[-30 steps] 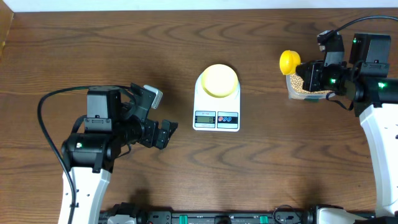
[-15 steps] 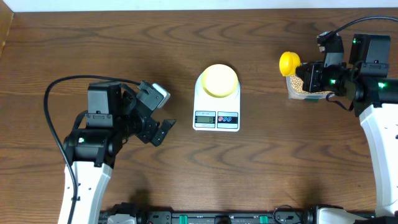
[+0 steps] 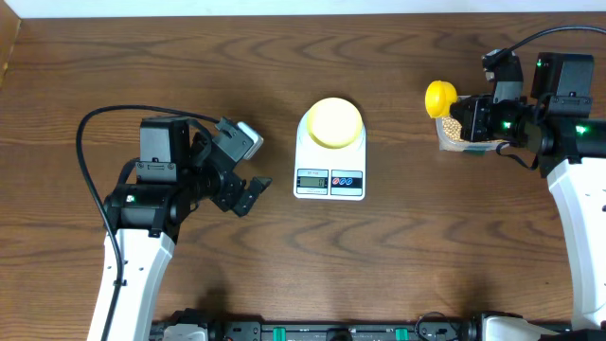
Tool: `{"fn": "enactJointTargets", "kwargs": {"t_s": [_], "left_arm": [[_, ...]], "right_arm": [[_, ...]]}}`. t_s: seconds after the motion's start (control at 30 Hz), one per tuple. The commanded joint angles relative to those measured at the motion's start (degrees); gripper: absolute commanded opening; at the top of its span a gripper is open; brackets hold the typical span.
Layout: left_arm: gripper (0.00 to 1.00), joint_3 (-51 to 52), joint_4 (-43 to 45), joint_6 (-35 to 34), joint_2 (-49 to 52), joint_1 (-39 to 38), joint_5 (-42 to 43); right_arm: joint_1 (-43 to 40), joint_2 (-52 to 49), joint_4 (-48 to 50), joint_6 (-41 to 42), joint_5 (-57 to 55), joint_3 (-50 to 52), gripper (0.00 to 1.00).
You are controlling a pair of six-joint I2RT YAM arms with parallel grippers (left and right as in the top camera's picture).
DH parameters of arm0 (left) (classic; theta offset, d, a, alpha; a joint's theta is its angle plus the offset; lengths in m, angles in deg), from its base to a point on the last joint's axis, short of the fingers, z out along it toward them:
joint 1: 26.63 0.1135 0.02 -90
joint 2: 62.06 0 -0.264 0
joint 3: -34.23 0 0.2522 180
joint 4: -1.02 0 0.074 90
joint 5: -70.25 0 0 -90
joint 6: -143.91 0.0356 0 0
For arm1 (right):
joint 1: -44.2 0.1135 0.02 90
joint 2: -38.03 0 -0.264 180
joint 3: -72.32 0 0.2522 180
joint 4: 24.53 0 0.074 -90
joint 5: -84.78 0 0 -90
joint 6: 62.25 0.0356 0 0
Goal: Scoop item into bowl and weigh 50g on scale
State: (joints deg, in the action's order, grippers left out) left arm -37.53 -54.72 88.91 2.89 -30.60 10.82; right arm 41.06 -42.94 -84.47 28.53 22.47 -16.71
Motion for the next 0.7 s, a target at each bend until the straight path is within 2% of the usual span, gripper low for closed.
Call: {"fn": "enactJointTargets", "kwargs": {"t_s": [0.0,0.67], "left_arm": [[0.97,-0.83,0.55,0.98,0.15,0.04,1.79],[0.97,-0.83,0.74,0.94,0.15,0.02,2.10]], "right_arm": [[0.24,0.09,-0.35,-0.85,0.96,-0.85,0.01],[0.24,0.09,-2.08,-0.85,0.92,-0.85,0.01]]}}
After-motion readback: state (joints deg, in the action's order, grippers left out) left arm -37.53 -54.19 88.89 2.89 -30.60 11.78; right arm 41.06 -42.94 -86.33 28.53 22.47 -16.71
